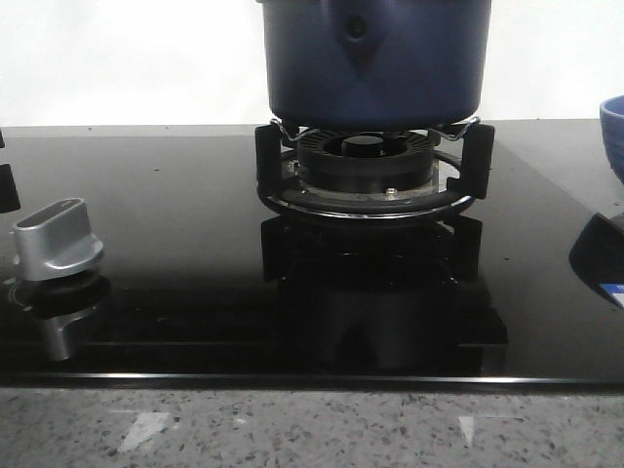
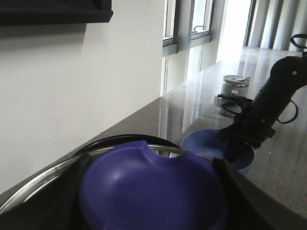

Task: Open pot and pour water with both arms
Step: 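Lift the bowl with the right gripper over the open saucepan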

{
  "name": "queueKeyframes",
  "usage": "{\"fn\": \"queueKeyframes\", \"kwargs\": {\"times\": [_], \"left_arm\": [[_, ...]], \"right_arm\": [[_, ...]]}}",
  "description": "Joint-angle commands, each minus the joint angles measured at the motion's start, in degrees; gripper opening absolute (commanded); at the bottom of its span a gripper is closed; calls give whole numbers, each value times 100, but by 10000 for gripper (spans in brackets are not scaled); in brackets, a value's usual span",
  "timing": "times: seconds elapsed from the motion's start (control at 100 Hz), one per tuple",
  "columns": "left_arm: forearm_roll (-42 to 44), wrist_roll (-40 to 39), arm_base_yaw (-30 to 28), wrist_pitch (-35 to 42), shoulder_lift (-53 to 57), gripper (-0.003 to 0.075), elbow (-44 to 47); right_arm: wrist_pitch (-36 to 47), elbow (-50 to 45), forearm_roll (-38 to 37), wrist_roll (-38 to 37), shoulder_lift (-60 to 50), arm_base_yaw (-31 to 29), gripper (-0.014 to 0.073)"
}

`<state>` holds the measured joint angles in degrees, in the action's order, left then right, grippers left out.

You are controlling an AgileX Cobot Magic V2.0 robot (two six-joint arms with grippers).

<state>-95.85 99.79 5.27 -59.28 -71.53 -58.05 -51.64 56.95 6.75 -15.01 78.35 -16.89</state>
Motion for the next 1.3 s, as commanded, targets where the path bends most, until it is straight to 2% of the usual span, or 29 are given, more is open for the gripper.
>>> {"fn": "queueKeyframes", "kwargs": {"times": [0.0, 0.22, 0.35, 0.49, 0.75, 0.96, 1.29], "left_arm": [[-632, 9, 42, -170, 192, 263, -184], [-655, 9, 42, -136, 192, 263, -184], [-733, 9, 42, -136, 192, 263, -184], [-745, 9, 42, -136, 192, 263, -184], [-745, 9, 42, -83, 192, 263, -184], [-753, 9, 42, 24, 192, 263, -184], [-819, 9, 42, -87, 192, 263, -184]], "right_arm": [[-16, 97, -111, 304, -261, 83, -71], [-260, 107, -111, 614, -558, 290, -71], [-721, 377, -76, 832, -659, 290, -71], [-1098, 1019, 64, 950, -827, 290, -71], [-1783, 2803, 903, 1093, -856, 320, -66], [-2087, 3805, 948, 1093, -737, 883, -66], [-2113, 4489, 977, 834, -66, 1713, -65]]}}
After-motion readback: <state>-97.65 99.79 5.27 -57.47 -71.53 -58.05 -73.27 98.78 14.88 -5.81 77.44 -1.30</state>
